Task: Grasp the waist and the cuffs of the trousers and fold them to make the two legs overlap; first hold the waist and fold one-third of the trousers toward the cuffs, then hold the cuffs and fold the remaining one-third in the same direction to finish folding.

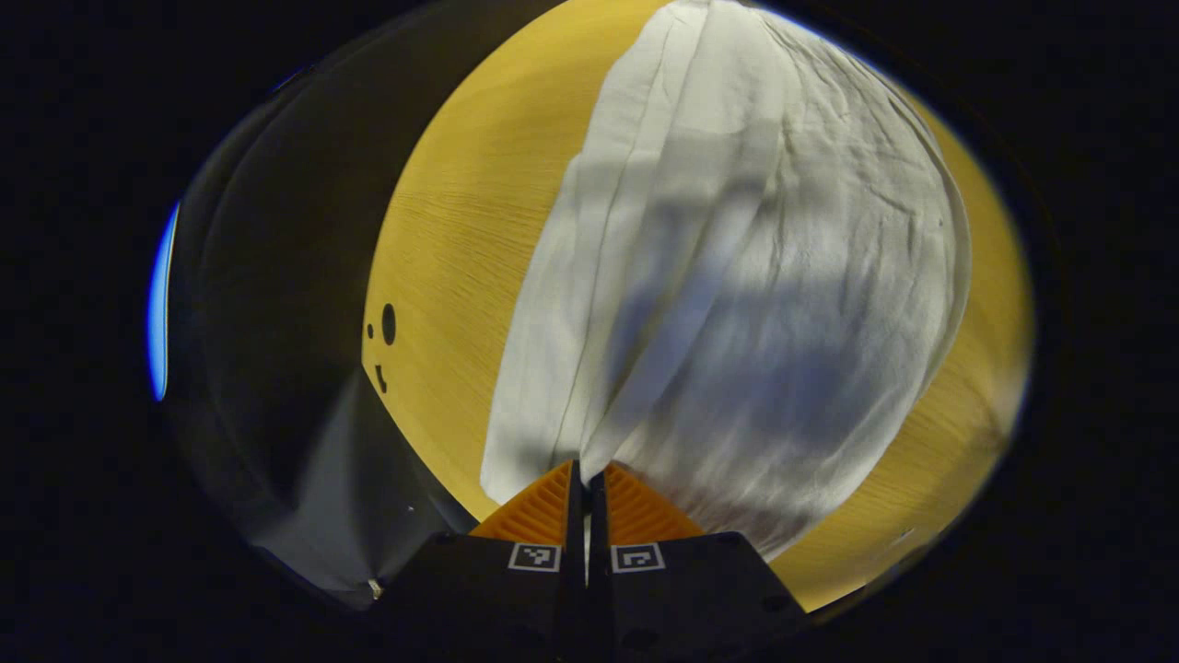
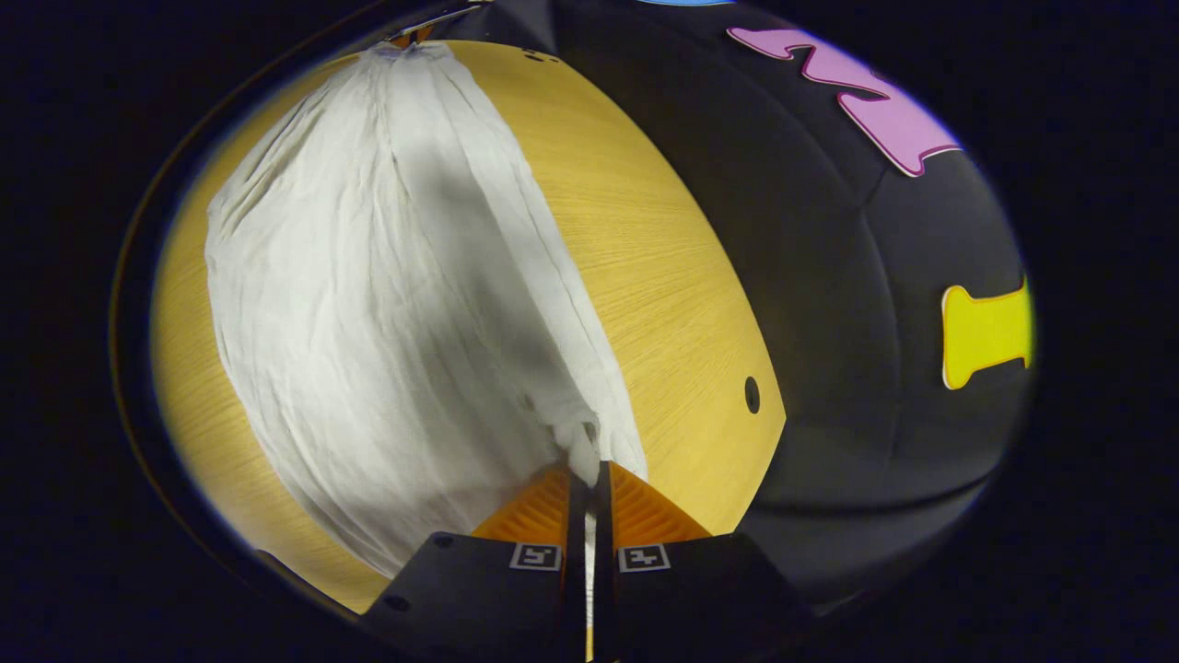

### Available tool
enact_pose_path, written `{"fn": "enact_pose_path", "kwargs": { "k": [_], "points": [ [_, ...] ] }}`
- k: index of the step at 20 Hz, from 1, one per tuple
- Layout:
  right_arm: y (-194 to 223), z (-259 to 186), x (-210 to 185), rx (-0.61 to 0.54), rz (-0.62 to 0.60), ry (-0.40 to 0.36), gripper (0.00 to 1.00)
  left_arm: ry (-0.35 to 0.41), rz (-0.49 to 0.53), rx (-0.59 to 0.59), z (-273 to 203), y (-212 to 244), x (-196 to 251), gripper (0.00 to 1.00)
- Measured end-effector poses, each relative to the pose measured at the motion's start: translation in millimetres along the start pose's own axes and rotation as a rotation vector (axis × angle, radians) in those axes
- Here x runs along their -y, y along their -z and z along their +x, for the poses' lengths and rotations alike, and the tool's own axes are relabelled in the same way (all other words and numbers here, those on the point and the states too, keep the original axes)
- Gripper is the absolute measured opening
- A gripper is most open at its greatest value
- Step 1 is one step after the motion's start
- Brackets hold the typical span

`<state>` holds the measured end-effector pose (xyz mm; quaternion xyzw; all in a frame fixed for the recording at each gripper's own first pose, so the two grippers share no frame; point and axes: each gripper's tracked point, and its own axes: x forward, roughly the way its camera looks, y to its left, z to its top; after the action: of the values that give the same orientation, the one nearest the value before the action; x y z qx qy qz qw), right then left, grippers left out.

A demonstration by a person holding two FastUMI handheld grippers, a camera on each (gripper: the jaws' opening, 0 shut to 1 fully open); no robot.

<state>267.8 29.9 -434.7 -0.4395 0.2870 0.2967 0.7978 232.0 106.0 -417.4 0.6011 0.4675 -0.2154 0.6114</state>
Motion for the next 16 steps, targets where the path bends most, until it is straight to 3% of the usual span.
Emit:
{"fn": "enact_pose_path", "kwargs": {
  "k": [3, 5, 6, 7, 9, 10, 11, 13, 15, 16],
  "points": [
    [-1.2, 1.5, 0.0, -0.002, -0.078, 0.038, 0.14, -0.042, 0.028, -0.003, -1.2, -1.7, 2.2, 0.02],
    [-1.8, 0.4, 5.7, -0.002, -0.110, 0.075, 0.22, -0.063, 0.044, -0.012, -2.6, -1.3, 2.6, 0.06],
    [-2.3, -0.4, 7.5, -0.003, -0.110, 0.082, 0.34, -0.080, 0.074, -0.018, -3.0, -3.7, 1.5, 0.08],
    [-1.9, -1.0, 12.3, -0.011, -0.107, 0.104, 0.39, -0.116, 0.126, -0.032, -4.5, -7.3, -1.8, 0.09],
    [-3.7, -6.5, 24.7, -0.023, -0.090, 0.144, 0.59, -0.191, 0.195, -0.043, -8.2, -11.5, -10.6, 0.24],
    [-3.7, -11.1, 26.6, -0.027, -0.085, 0.160, 0.71, -0.203, 0.201, -0.045, -10.0, -13.0, -9.7, 0.47],
    [-3.3, -12.8, 31.3, -0.030, -0.088, 0.180, 0.77, -0.218, 0.202, -0.047, -11.0, -11.9, -11.4, 0.51],
    [1.0, -25.1, 38.8, -0.038, -0.104, 0.225, 0.82, -0.246, 0.226, -0.059, -13.3, -12.5, -24.5, 0.63],
    [6.4, -40.8, 49.8, -0.045, -0.110, 0.281, 0.84, -0.259, 0.226, -0.051, -16.9, -15.4, -32.9, 0.88],
    [10.1, -50.4, 56.2, -0.049, -0.104, 0.308, 0.84, -0.228, 0.209, -0.051, -19.5, -12.5, -27.3, 1.00]
  ]
}}
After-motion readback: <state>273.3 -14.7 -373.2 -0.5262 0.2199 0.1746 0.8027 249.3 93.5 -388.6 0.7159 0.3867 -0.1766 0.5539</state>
